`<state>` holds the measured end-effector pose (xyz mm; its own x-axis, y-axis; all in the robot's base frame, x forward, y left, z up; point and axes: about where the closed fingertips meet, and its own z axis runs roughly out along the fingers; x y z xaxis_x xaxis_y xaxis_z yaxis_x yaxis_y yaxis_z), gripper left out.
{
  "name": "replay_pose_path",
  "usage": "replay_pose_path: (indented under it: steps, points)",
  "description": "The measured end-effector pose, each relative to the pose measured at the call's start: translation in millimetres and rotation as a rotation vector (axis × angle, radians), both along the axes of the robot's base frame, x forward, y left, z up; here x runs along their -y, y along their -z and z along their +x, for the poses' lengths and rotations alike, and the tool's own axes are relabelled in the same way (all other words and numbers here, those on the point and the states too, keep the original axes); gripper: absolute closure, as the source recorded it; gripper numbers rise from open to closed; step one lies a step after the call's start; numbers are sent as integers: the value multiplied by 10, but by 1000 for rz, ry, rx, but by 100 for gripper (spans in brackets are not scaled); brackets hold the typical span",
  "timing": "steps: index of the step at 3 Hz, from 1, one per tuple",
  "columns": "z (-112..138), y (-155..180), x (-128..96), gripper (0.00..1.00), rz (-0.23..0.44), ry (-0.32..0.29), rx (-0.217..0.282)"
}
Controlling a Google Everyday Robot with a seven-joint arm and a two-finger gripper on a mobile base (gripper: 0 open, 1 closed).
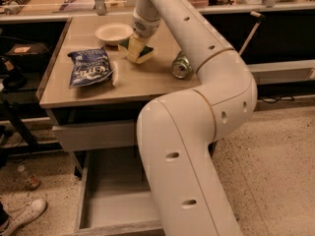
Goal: Place sponge into middle drawer
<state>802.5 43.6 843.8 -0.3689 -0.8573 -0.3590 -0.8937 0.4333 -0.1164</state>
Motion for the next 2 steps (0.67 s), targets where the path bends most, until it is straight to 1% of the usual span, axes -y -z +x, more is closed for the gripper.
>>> replay_pose_path:
  steps: [1,2]
  points:
    - [-130,-390,160,100,24,-10,83]
    - [-414,-923,392,100,84,7,192]
